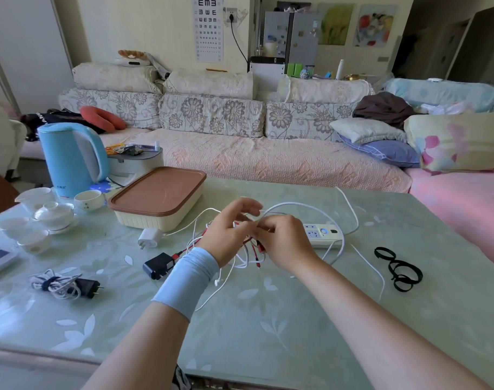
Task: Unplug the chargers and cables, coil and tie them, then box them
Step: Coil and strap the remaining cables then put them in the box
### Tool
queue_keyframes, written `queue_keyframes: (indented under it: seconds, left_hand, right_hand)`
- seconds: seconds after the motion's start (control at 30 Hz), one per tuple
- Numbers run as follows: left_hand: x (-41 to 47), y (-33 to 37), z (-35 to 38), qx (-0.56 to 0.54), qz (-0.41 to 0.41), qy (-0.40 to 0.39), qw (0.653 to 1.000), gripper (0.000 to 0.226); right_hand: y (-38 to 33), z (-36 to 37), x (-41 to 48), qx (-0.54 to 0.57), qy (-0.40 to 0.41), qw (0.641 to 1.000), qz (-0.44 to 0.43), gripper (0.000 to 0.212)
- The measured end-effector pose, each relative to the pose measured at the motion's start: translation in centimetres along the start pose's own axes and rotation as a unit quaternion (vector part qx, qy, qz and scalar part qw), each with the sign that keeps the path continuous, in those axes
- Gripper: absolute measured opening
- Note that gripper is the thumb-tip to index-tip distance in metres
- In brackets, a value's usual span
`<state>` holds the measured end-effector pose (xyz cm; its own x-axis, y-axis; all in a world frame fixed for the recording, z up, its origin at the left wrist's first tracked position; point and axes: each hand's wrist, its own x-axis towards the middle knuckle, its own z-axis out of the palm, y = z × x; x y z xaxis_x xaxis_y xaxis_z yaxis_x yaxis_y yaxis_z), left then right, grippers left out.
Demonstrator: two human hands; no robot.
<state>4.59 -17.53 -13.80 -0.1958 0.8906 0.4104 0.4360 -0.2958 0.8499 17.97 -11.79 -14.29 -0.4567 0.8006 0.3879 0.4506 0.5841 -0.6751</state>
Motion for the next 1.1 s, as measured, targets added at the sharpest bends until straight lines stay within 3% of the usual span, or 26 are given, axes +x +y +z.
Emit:
queue_keyframes:
  seconds: [0.07, 0.23, 0.37, 0.4, 0.5, 0.6, 0.77, 0.87, 0.97, 1.03, 1.1]
  left_hand:
    - [0.2, -1.2, -0.2, 0.081, -0.048, -0.024, 0.995, 0.021]
    - [0.6, -1.9, 0.3, 0.255, -0.019, -0.042, 0.966, 0.003]
    - [0.8, -2.3, 0.6, 0.41, -0.036, -0.062, 0.909, 0.016]
    - [0.8, -2.5, 0.6, 0.409, -0.041, -0.073, 0.909, 0.021]
    - [0.7, -2.4, 0.5, 0.336, -0.051, -0.079, 0.937, 0.025]
    - [0.6, -1.4, 0.6, 0.322, -0.033, -0.044, 0.945, 0.016]
    - [0.0, -1.2, 0.8, 0.234, -0.086, -0.124, 0.961, 0.006]
    - [0.1, -0.7, 0.8, 0.218, -0.046, -0.067, 0.973, 0.01]
    - [0.5, -0.1, 0.7, 0.02, -0.057, 0.072, 0.996, 0.019]
    - [0.6, 0.3, 0.6, -0.174, -0.099, 0.089, 0.976, 0.02]
    - [0.4, 0.5, 0.5, -0.3, -0.119, 0.069, 0.944, 0.021]
  right_hand:
    - [0.4, 0.0, 0.3, 0.025, 0.02, 0.999, 0.026, 0.038]
    - [0.0, -0.6, 0.1, 0.067, 0.085, 0.994, 0.01, 0.028]
    - [-1.5, -0.8, -0.2, 0.217, 0.154, 0.963, -0.028, 0.023]
    - [-1.7, -1.2, 0.1, 0.258, 0.181, 0.949, -0.021, 0.022]
    - [-1.3, -2.3, 0.7, 0.319, 0.218, 0.922, 0.025, 0.023]
    - [-0.2, -2.7, 1.1, 0.349, 0.214, 0.909, 0.082, 0.023]
    - [-0.5, -2.7, 1.1, 0.458, 0.139, 0.874, 0.09, 0.021]
    - [-1.1, -2.6, 1.1, 0.512, 0.073, 0.85, 0.099, 0.015]
    - [-0.5, -1.7, 0.8, 0.439, -0.026, 0.888, 0.131, 0.012]
    - [0.4, -0.7, 0.5, 0.326, -0.084, 0.935, 0.112, 0.013]
    - [0.6, -0.3, 0.3, 0.258, -0.117, 0.955, 0.088, 0.007]
